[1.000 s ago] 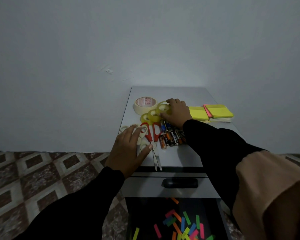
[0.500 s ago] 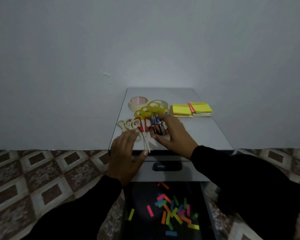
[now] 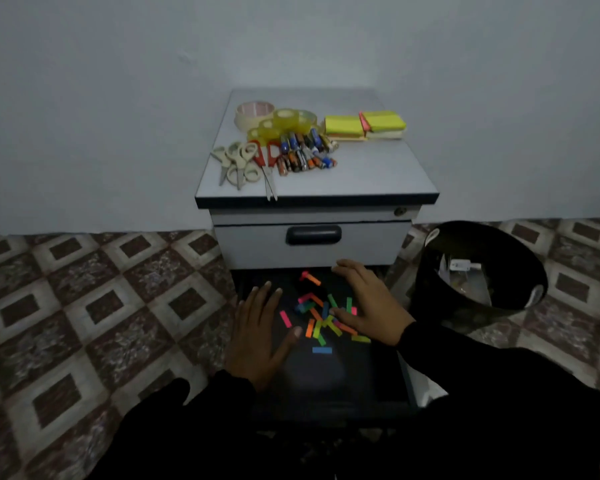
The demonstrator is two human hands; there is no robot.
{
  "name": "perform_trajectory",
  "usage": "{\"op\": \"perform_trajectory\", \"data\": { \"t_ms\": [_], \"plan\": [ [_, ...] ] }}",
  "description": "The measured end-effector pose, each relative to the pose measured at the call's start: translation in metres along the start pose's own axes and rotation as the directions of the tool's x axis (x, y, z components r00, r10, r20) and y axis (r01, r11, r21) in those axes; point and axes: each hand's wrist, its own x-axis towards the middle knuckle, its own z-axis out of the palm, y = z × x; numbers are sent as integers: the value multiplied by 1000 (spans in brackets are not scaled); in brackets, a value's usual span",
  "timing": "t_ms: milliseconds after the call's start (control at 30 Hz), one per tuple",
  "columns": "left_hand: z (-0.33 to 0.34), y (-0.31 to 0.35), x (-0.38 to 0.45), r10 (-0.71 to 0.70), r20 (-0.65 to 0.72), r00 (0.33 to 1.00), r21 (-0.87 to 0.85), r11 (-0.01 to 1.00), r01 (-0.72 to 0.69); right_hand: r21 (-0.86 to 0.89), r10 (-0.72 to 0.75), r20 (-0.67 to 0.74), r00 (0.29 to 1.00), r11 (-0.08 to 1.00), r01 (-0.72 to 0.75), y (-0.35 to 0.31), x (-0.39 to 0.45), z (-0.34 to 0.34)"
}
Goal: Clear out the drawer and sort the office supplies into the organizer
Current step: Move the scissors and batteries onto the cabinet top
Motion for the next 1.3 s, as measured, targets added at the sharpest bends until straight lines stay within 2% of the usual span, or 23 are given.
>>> {"op": "perform_trajectory", "data": {
  "t_ms": [167, 333, 433, 567, 800, 900, 1000, 1067, 1133, 1200, 1300],
  "plan": [
    [43, -16, -16, -158, 175, 972, 2, 987, 160, 56, 230, 153, 961, 969, -241, 32, -23, 53],
    [77, -32, -3, -315, 332, 889, 48, 947, 317, 21, 427, 332, 841, 888, -460, 54, -29, 100],
    [95, -48, 4, -390, 446, 806, 80, 914, 398, -9, 472, 406, 783, 859, -512, 65, -25, 120],
    [116, -68, 13, -468, 559, 684, 122, 863, 490, -70, 500, 436, 748, 848, -526, 84, -11, 136],
    [130, -85, 28, -562, 546, 621, 202, 808, 554, -72, 596, 399, 697, 778, -624, 120, 15, 160],
    [135, -87, 34, -546, 561, 623, 248, 828, 503, -110, 607, 389, 692, 777, -620, 124, 24, 167],
    [138, -84, 39, -448, 624, 640, 208, 885, 417, -193, 560, 393, 730, 826, -530, 120, 27, 176],
    [139, -82, 39, -370, 662, 651, 158, 919, 361, -183, 470, 422, 775, 882, -434, 115, 27, 178],
    [138, -81, 41, -307, 663, 683, 73, 934, 350, -100, 325, 460, 827, 944, -315, 114, 32, 174],
    [135, -81, 45, -313, 598, 738, -25, 913, 407, -40, 197, 441, 875, 979, -200, 116, 47, 168],
    [131, -86, 58, -412, 450, 792, -114, 853, 509, -24, 182, 378, 908, 982, -187, 118, 88, 159]
  ]
}}
